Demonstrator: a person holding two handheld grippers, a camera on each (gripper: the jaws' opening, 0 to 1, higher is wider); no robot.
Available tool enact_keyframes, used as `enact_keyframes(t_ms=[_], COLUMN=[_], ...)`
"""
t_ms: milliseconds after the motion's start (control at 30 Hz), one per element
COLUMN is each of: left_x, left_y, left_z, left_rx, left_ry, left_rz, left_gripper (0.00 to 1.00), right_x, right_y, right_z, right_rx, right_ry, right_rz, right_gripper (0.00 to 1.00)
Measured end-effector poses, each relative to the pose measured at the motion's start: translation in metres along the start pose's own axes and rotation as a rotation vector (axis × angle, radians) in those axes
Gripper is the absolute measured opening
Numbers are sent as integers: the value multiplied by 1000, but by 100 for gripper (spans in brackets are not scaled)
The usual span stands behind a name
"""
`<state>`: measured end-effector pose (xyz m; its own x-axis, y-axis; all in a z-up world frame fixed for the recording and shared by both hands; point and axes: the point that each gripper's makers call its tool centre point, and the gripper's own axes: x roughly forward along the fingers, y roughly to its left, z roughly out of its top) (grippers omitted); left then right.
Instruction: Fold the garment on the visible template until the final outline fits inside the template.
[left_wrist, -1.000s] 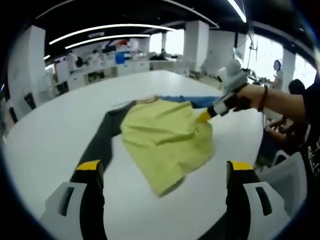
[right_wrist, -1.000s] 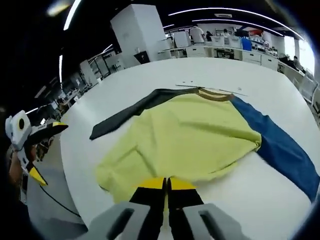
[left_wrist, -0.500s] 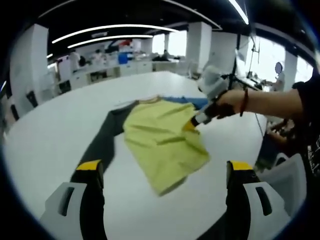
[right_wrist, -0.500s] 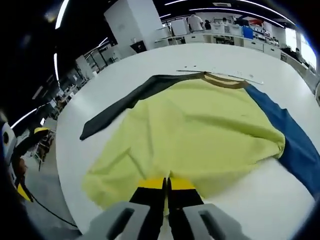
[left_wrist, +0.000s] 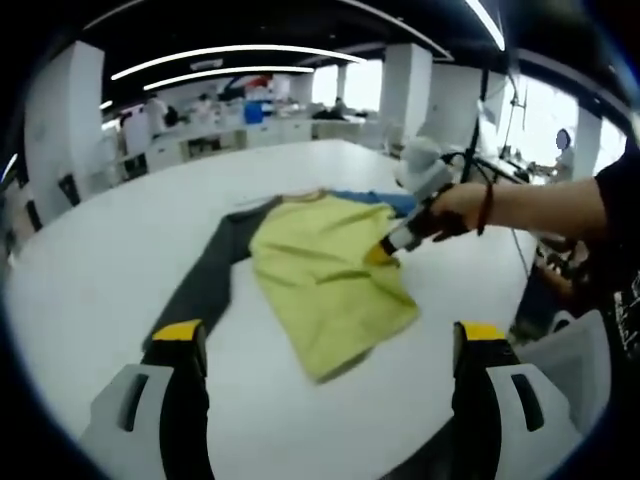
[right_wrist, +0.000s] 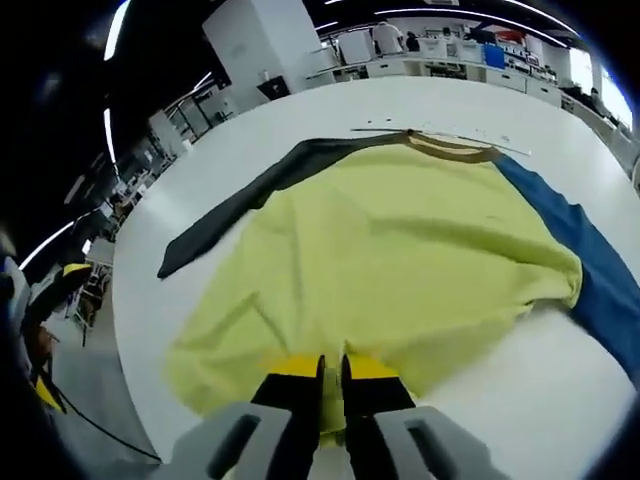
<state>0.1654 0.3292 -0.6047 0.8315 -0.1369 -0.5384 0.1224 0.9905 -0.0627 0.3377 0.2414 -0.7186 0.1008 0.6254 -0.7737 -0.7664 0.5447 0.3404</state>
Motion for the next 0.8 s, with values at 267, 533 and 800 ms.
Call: enact_keyframes(t_ms=[267, 533, 800], left_x=[-3, -3, 2], left_y=[3, 10, 21], left_z=[0, 7, 13], left_rx=[-11, -9, -17], left_ry=[0, -13, -35], left_rz=[17, 31, 38], left_gripper=[99, 99, 95], right_x=[-23, -44, -47], right_y=[1, -10, -22], right_z=[10, 9, -10], right_rx=[22, -13, -21], right_ry=[-34, -49, -2], right_rz=[-2, -50, -89], right_gripper=[17, 18, 18])
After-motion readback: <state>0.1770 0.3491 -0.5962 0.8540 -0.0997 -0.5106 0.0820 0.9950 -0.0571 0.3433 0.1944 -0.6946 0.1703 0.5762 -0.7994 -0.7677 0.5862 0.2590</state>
